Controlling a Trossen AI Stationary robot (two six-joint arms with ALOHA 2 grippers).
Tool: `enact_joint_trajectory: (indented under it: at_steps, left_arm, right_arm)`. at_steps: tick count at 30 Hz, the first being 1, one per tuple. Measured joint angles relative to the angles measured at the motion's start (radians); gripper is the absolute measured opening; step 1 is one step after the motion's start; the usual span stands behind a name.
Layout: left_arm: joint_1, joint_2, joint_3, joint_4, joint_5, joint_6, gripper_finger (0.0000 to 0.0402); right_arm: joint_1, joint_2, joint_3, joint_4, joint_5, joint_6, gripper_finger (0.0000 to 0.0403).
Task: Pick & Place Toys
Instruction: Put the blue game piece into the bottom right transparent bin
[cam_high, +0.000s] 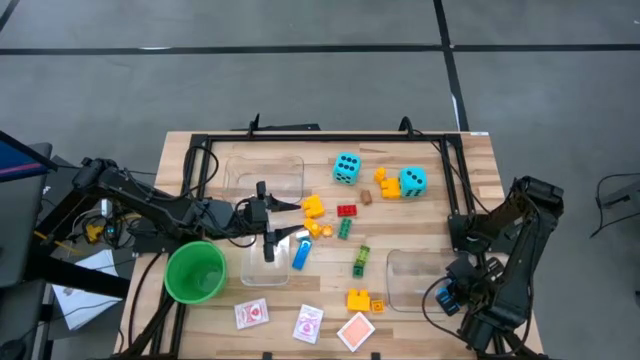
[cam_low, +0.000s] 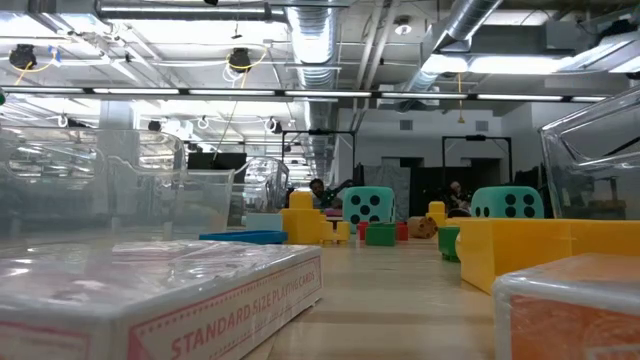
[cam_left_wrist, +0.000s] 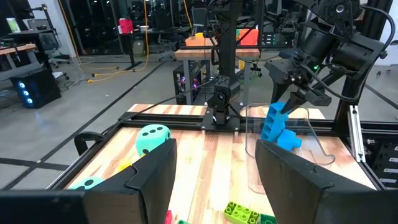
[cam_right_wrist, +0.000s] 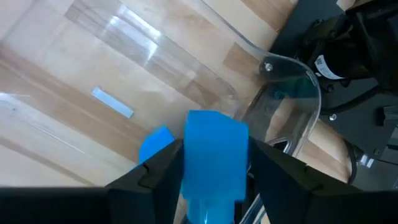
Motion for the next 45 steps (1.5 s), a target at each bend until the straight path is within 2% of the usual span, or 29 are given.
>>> enact_joint_trajectory:
  at_steps: [12,33,45]
  left_arm:
    - [0.0,0.0,0.0,0.0,0.0,0.0,0.0213]
    - [0.0,0.0,0.0,0.0,0.0,0.0,0.0213]
    - [0.0,0.0,0.0,0.0,0.0,0.001,0.0213]
  right_arm:
    - [0.002,0.0,0.0,-0.016,0.0,0.001,0.0214]
    - [0.008,-0.01,0.0,-0.016,0.001,-0.007,0.0214]
    - [-0.009,-0.011,-0.005,-0.015,0.056,-0.053,0.0214]
